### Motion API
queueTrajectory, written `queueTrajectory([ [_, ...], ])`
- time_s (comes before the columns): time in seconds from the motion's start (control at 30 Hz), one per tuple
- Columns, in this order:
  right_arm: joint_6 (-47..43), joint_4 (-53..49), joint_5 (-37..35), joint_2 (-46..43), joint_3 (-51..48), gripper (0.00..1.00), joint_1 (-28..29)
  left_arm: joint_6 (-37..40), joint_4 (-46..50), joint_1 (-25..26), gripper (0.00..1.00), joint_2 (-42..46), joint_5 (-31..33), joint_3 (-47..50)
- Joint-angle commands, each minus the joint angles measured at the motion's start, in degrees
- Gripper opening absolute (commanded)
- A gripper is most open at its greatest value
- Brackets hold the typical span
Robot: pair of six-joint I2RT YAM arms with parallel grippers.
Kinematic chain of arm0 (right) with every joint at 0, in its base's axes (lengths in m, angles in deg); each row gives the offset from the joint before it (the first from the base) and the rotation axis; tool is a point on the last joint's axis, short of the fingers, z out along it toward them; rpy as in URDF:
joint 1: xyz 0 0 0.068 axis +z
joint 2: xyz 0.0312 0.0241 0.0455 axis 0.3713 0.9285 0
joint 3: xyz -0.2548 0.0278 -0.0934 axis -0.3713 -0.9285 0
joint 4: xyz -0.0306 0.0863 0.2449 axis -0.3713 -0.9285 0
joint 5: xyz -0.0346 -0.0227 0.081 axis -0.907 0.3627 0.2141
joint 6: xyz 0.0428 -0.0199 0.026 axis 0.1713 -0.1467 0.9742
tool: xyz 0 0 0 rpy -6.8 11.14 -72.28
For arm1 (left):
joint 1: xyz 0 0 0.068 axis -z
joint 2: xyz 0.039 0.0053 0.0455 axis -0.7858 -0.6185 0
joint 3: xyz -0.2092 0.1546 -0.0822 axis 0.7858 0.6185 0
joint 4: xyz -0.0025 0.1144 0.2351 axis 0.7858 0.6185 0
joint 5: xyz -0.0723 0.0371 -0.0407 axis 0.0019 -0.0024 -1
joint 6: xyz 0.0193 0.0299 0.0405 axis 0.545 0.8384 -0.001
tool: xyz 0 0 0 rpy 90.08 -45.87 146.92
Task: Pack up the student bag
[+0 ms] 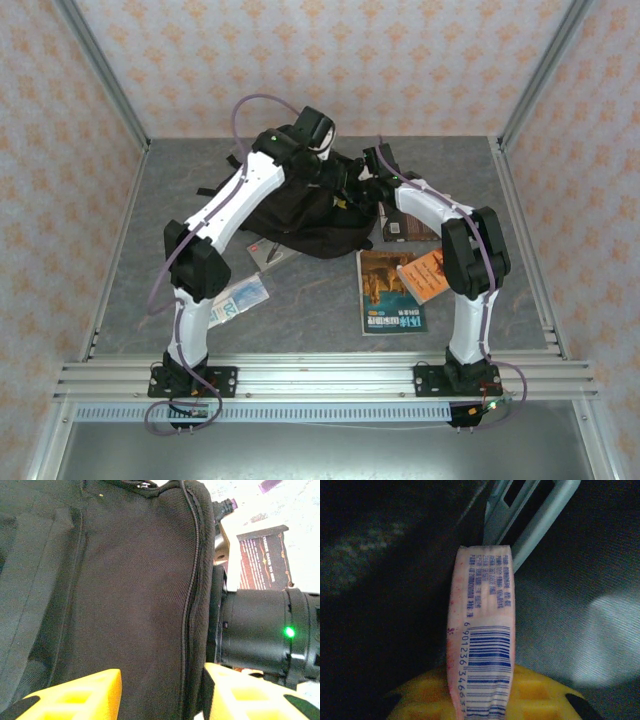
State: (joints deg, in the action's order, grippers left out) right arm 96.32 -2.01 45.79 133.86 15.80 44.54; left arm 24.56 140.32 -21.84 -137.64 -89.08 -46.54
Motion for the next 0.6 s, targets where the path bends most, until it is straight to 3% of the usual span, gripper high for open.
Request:
queueTrajectory([
  [0.0, 0.4, 2.1, 1.4, 0.7, 2.9, 0.14, 1.0, 0.9, 1.0, -0.2, 0.45, -1.5, -0.6, -2.6],
  [0.1, 0.5, 2.0, 1.4, 0.9, 3.4, 0.14, 1.1, 1.4, 2.0, -0.2, 0.37, -2.6, 0.3, -4.7],
  [0.27, 0.5, 1.9, 1.3, 0.9, 3.9, 0.14, 1.2, 1.7, 2.6, -1.2, 0.0, -2.1, 1.5, -5.8],
  [0.57, 2.5, 2.7, 1.4, 2.4, 6.0, 0.17, 1.7, 6.3, -3.2, -2.5, 0.0, 8.0, 6.2, -2.9],
])
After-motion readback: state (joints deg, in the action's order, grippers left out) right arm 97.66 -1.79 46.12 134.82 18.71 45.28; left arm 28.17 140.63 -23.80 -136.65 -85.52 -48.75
